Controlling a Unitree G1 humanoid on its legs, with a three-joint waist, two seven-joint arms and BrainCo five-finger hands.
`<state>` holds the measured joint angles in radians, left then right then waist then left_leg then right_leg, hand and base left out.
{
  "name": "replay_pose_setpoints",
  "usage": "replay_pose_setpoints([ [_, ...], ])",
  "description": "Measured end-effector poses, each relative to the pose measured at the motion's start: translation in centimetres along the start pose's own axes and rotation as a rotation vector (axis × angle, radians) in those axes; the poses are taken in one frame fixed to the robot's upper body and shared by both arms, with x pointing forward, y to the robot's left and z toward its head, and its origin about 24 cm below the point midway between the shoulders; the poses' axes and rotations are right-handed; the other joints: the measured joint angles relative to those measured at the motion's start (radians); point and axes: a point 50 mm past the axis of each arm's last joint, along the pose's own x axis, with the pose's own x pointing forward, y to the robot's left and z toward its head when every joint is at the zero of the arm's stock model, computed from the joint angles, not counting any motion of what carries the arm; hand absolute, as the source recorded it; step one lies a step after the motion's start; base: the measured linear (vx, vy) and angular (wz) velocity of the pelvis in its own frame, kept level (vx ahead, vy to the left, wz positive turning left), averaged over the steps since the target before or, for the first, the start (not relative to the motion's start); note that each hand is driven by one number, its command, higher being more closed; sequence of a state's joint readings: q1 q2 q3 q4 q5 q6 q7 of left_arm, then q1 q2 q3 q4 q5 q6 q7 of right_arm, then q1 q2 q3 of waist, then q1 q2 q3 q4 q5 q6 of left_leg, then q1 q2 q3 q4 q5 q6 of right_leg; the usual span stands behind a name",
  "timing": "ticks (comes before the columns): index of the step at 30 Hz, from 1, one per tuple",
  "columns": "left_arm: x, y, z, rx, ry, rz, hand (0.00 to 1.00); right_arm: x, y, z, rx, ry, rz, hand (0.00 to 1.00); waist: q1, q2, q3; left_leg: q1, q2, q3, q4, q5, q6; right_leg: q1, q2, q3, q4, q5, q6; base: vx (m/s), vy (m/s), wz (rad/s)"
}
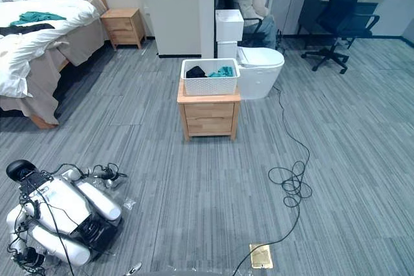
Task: Pick up the laundry basket with both hands and put the clothes into the washing machine.
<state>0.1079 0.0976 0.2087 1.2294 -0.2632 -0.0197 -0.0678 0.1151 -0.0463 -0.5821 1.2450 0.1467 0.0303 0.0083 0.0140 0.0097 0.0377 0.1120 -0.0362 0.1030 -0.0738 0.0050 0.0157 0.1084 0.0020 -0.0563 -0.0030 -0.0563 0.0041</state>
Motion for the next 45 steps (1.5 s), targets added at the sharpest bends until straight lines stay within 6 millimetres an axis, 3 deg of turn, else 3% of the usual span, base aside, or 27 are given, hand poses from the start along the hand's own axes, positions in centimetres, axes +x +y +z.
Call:
replay_pose_setpoints([
  [6, 0.1, -0.47, 0.52, -0.035, -0.02, -0.026, 0.0, 0.03, 0.26, 0.08, 0.019, 0.001, 0.018, 0.0, 0.0, -0.003, 0.007, 0.027, 0.0, -0.012, -0.017, 0.0, 0.0, 0.025, 0.0, -0.016, -0.001, -0.011, 0.017, 0.0, -0.03, 0.06],
  [41, 0.08, -0.27, 0.03, -0.094, -0.004, -0.014, 0.0, 0.03, 0.25, -0.23, 0.059, 0.015, 0.015, 0.0, 0.002, -0.015, 0.013, 0.024, -0.001, -0.004, -0.027, -0.001, 0.001, 0.018, -0.002, -0.02, 0.0, -0.013, 0.018, -0.01, -0.01, 0.0],
  [45, 0.11, -0.26, 0.45, -0.091, -0.02, -0.015, 0.0, 0.04, 0.61, -0.04, 0.06, 0.006, 0.027, 0.0, 0.002, -0.027, 0.027, 0.016, -0.017, -0.007, -0.022, -0.019, 0.017, -0.069, -0.029, -0.029, 0.174, -0.12, 0.054, 0.0, 0.004, 0.08],
])
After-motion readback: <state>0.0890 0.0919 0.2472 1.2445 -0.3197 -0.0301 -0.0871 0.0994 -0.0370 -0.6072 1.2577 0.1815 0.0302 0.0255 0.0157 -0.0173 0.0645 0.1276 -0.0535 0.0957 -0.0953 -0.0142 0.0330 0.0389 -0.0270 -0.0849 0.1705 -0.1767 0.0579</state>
